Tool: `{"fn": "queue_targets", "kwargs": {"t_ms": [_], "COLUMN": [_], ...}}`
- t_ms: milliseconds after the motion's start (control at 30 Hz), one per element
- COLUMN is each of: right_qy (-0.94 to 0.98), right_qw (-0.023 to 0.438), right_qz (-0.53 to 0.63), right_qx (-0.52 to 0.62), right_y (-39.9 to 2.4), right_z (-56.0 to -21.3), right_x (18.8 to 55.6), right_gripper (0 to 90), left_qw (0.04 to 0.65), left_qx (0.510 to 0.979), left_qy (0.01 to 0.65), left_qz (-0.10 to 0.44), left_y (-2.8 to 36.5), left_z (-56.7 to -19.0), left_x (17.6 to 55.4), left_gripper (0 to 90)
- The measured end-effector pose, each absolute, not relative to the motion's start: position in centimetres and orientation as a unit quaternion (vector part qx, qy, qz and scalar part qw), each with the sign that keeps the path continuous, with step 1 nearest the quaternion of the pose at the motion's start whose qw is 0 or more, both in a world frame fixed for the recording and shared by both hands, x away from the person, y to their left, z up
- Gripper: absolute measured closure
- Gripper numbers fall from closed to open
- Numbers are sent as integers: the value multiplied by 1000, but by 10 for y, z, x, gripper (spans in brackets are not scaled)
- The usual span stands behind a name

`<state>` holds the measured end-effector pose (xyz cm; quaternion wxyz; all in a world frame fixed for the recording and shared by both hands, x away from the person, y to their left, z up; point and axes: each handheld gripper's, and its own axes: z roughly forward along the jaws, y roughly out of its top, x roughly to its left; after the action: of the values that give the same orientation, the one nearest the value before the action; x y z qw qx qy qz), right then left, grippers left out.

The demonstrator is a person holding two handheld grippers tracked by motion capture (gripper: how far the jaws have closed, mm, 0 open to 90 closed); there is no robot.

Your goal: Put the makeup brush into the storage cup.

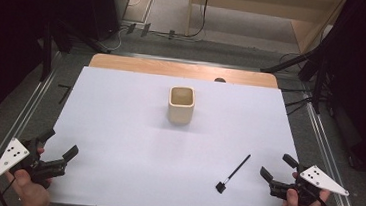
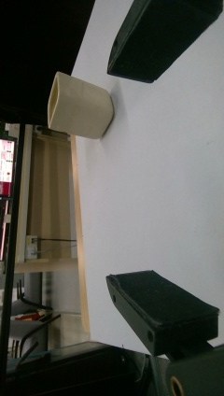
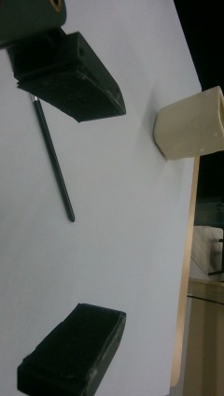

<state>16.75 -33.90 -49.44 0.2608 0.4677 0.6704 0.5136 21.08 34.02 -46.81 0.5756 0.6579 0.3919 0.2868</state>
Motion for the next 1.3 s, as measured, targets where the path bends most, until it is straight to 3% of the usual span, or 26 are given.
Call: {"fn": "queue_targets", "kwargs": {"t_ms": [767, 1300], "right_qy": [690, 808], "right_qw": [268, 198], "right_qz": [506, 419], "right_qx": [443, 365], "right_y": [-326, -299], "right_z": [-467, -441], "right_x": [175, 214], "right_gripper": [85, 133], "left_qw": [582, 578], "left_qx": [655, 660], "left_qy": [390, 388], "left_qz": [284, 282], "left_y": [338, 334], "left_z": [-468, -468], "left_x": [208, 209], "left_gripper": [28, 28]}}
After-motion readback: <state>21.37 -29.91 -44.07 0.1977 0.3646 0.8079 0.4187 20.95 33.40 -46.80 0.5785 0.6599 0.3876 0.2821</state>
